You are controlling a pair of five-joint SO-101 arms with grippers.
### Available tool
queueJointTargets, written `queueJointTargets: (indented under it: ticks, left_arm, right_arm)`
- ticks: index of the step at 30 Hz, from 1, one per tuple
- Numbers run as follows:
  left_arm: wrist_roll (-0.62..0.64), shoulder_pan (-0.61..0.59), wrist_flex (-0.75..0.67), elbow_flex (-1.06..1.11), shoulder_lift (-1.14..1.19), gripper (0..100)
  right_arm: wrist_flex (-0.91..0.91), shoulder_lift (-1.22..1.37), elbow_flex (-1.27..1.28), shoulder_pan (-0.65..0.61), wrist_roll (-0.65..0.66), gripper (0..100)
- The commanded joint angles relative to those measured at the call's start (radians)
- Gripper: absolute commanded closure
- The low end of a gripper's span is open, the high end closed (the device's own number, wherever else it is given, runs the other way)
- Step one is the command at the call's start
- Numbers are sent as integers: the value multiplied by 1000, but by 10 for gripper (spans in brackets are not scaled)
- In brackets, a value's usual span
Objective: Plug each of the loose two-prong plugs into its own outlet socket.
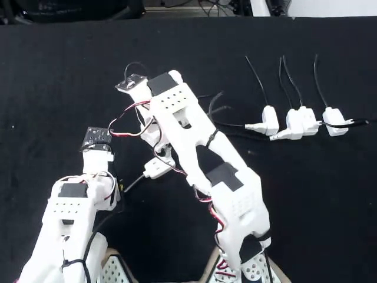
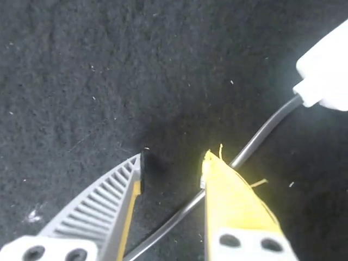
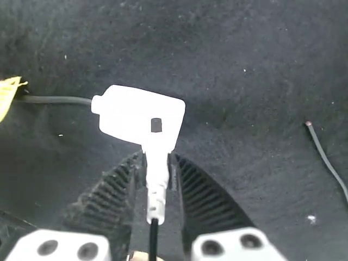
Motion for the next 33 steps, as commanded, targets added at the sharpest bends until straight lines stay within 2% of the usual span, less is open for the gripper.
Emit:
queueJointTargets:
  ticks: [1, 10, 19, 33]
  left_arm:
    - [-11, 13, 6, -2, -14, 812]
    - [-11, 13, 6, -2, -14, 812]
    - [-11, 13, 6, -2, -14, 812]
    - [-11, 13, 6, -2, -14, 812]
  right_arm:
    - [34, -15, -31, -11, 12, 988]
    - [32, -12, 4, -8, 17, 988]
    - [31, -10, 5, 5, 95, 988]
    - [26, -15, 50, 51, 100, 988]
